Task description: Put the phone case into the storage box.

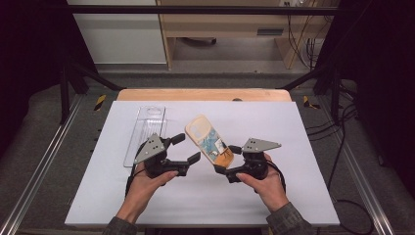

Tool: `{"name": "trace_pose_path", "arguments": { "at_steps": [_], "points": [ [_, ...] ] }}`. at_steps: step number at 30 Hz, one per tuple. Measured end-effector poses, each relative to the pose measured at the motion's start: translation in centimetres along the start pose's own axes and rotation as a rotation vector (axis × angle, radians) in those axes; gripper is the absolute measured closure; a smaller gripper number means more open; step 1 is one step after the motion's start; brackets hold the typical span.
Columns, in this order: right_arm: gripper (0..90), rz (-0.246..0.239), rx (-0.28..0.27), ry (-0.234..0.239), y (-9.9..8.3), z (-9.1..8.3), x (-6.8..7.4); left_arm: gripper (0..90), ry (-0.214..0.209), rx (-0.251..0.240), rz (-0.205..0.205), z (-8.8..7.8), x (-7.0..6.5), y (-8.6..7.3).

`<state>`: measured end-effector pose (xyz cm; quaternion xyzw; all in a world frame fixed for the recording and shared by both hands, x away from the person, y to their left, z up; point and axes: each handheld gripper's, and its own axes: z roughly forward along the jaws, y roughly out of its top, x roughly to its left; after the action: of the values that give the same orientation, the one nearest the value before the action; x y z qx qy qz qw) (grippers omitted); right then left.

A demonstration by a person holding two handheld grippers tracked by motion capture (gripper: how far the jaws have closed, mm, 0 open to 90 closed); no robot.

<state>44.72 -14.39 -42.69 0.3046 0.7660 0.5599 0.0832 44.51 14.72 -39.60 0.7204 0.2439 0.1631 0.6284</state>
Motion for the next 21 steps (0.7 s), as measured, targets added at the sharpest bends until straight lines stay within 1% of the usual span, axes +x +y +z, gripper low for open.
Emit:
{"name": "trace_pose_path", "arguments": {
  "at_steps": [2, 5, 7, 8, 10, 11, 13, 17, 21],
  "points": [
    [12.0, 0.001, 0.002, 0.002, 0.0, 0.1, 0.0, 21.4, -0.003, -0.001, 0.003, 0.0, 0.0, 0.0],
    [12.0, -0.001, 0.003, 0.008, 0.0, 0.2, 0.1, 26.8, -0.014, -0.003, -0.012, 0.1, 0.1, -0.1],
    [12.0, 0.001, 0.001, 0.013, 0.0, 0.3, 0.1, 33.6, -0.02, -0.005, -0.017, 0.2, 0.2, -0.2],
    [12.0, 0.001, 0.001, 0.013, 0.0, 0.3, 0.1, 33.6, -0.023, -0.006, -0.021, 0.2, 0.2, -0.2],
    [12.0, 0.004, 0.003, 0.016, -0.1, 0.4, 0.1, 39.4, -0.028, -0.014, -0.027, 0.1, 0.4, -0.1],
    [11.9, 0.004, 0.004, 0.017, -0.1, 0.5, 0.1, 40.6, -0.029, -0.018, -0.031, 0.1, 0.5, -0.1],
    [12.0, 0.005, 0.005, 0.019, -0.1, 0.5, 0.1, 44.5, -0.034, -0.022, -0.042, -0.1, 0.7, -0.1],
    [12.0, 0.009, 0.003, 0.026, -0.1, 0.7, 0.2, 51.6, -0.043, -0.045, -0.079, -0.3, 1.1, -0.1],
    [12.0, 0.015, 0.002, 0.031, -0.2, 0.9, 0.2, 54.5, -0.046, -0.058, -0.106, -0.3, 1.4, -0.1]
  ]
}}
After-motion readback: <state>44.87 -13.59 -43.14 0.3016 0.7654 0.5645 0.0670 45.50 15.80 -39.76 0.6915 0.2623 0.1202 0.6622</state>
